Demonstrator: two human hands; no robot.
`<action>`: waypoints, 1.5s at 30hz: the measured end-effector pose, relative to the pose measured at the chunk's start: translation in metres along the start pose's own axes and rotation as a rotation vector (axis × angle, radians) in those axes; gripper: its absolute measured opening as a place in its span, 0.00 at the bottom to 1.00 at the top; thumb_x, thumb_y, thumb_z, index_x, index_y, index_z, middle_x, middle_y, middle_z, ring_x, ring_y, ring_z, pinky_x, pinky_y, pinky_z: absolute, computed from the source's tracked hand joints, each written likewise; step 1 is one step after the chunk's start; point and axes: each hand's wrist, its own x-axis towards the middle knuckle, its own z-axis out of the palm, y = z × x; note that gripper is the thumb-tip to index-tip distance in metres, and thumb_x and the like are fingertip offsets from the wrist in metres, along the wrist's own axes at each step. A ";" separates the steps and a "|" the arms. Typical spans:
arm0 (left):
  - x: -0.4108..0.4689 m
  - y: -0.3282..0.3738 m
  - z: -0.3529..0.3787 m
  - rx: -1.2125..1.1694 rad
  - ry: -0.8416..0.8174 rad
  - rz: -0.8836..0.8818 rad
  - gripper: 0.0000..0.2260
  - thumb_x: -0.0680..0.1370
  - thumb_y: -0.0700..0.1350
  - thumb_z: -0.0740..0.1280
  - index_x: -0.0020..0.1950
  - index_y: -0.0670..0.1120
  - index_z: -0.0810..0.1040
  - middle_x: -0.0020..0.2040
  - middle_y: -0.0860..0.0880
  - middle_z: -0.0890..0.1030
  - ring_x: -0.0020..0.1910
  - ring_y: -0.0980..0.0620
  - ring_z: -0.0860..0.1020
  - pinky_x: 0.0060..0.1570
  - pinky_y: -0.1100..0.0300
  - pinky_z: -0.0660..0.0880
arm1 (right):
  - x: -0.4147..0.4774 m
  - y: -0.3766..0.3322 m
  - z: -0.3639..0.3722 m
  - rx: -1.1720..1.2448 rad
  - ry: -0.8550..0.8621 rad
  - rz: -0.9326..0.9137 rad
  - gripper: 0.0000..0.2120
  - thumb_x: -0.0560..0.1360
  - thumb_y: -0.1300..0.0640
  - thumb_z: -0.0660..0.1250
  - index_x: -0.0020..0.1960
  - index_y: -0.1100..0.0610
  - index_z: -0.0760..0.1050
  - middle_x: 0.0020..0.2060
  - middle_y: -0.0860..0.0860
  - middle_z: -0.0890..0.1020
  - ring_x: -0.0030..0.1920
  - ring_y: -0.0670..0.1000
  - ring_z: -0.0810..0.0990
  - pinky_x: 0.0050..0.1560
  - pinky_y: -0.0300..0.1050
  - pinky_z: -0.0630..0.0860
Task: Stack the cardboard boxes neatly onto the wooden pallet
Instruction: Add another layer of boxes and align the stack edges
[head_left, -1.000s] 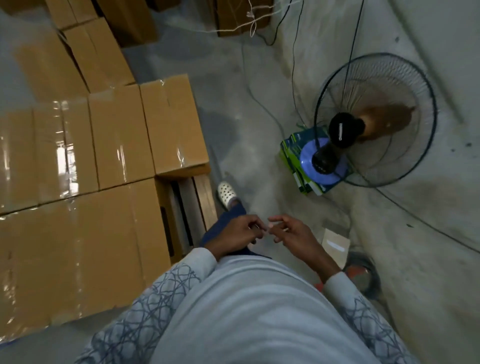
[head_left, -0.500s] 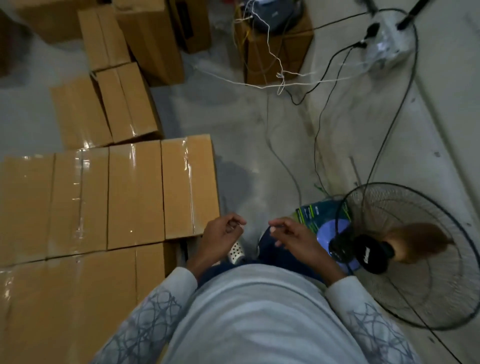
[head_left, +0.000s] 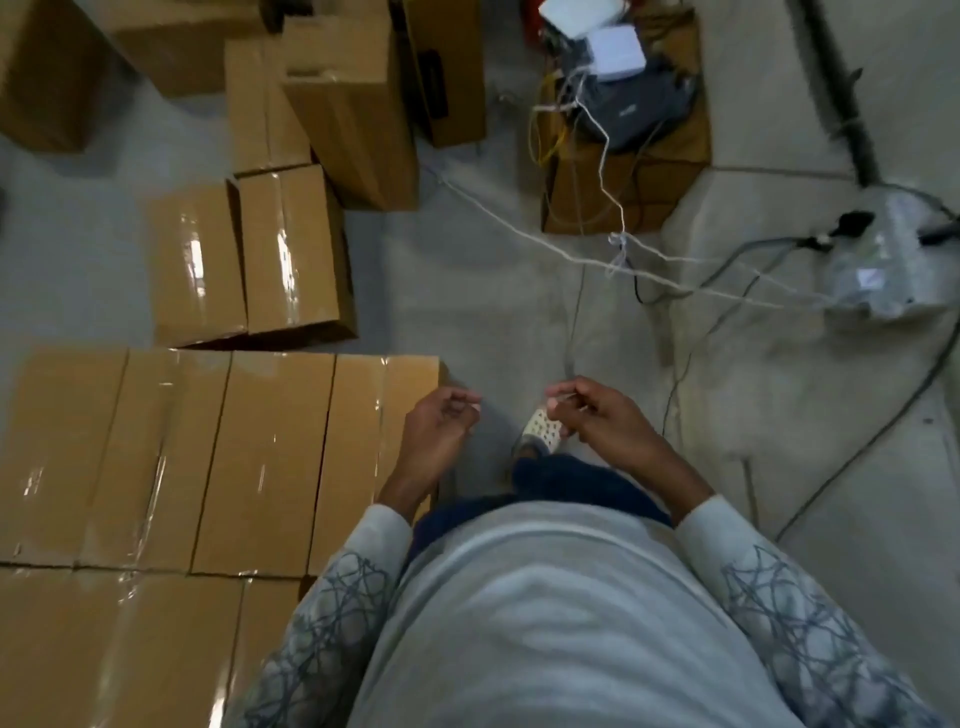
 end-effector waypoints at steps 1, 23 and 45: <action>0.013 0.019 0.004 0.007 0.000 0.032 0.07 0.81 0.40 0.68 0.57 0.46 0.83 0.49 0.51 0.84 0.48 0.56 0.82 0.47 0.64 0.78 | 0.018 -0.011 -0.014 -0.001 0.009 -0.002 0.07 0.80 0.56 0.71 0.57 0.51 0.83 0.44 0.52 0.86 0.38 0.45 0.84 0.39 0.33 0.75; 0.323 0.165 -0.101 -0.312 0.302 -0.110 0.11 0.79 0.34 0.70 0.46 0.50 0.83 0.42 0.48 0.84 0.45 0.46 0.82 0.48 0.52 0.79 | 0.371 -0.281 -0.044 -0.040 -0.202 -0.018 0.04 0.82 0.56 0.68 0.54 0.50 0.82 0.45 0.52 0.87 0.39 0.48 0.83 0.43 0.43 0.77; 0.605 0.337 -0.289 -0.401 0.446 -0.077 0.06 0.82 0.37 0.67 0.56 0.40 0.82 0.52 0.42 0.84 0.46 0.51 0.81 0.46 0.60 0.79 | 0.722 -0.550 0.034 -0.180 -0.458 0.017 0.05 0.82 0.52 0.68 0.56 0.48 0.81 0.46 0.49 0.87 0.44 0.48 0.85 0.42 0.42 0.78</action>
